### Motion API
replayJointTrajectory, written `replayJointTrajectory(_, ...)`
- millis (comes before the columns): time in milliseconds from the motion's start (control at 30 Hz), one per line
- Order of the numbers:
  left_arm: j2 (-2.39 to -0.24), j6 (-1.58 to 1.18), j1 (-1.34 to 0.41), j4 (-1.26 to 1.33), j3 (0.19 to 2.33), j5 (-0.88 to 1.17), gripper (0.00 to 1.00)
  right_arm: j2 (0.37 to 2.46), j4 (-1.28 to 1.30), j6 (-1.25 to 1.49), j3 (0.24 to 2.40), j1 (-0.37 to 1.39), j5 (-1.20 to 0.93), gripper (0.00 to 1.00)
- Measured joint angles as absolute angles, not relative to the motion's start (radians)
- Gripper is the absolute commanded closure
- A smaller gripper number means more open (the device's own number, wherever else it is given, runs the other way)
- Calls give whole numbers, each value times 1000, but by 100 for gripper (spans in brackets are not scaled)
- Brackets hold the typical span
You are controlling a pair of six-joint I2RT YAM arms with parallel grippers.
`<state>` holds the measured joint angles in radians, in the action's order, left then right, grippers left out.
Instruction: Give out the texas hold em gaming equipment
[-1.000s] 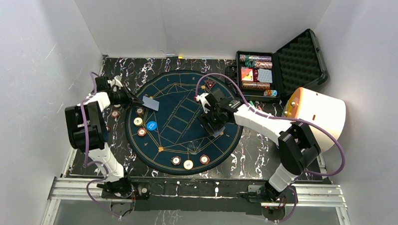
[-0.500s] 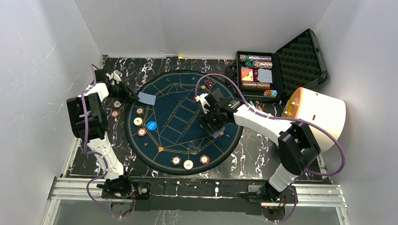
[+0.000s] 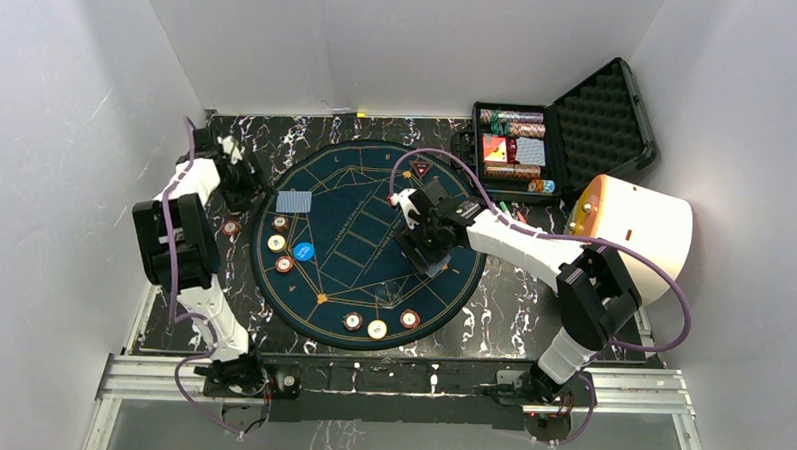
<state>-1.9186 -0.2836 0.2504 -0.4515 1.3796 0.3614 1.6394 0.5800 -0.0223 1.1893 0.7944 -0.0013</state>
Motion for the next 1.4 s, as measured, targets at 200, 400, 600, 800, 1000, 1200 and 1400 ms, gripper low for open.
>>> replayJointTrajectory(200,-1710,-321,104,-453,1348,353,28,1620,605,-23,1180,794,7,70)
replayJointTrajectory(400,-1573,-488,-129,-262,1153,678,30,1519,640,-35,1138,794,6,70)
replayJointTrajectory(600,-1626,-700,-314,3,971,887,28,1491,658,-52,1131,794,-3,70)
replayJointTrajectory(800,-1660,-867,-379,245,926,971,29,1492,666,-59,1131,794,-8,70)
replayJointTrajectory(1000,-1741,-953,-451,371,926,983,39,1493,681,-63,1131,794,-19,70)
replayJointTrajectory(1200,-1796,-993,-489,405,926,976,48,1493,681,-66,1131,794,-27,70)
replayJointTrajectory(1400,-1811,-1024,-535,462,929,976,46,1493,681,-72,1131,794,-31,70)
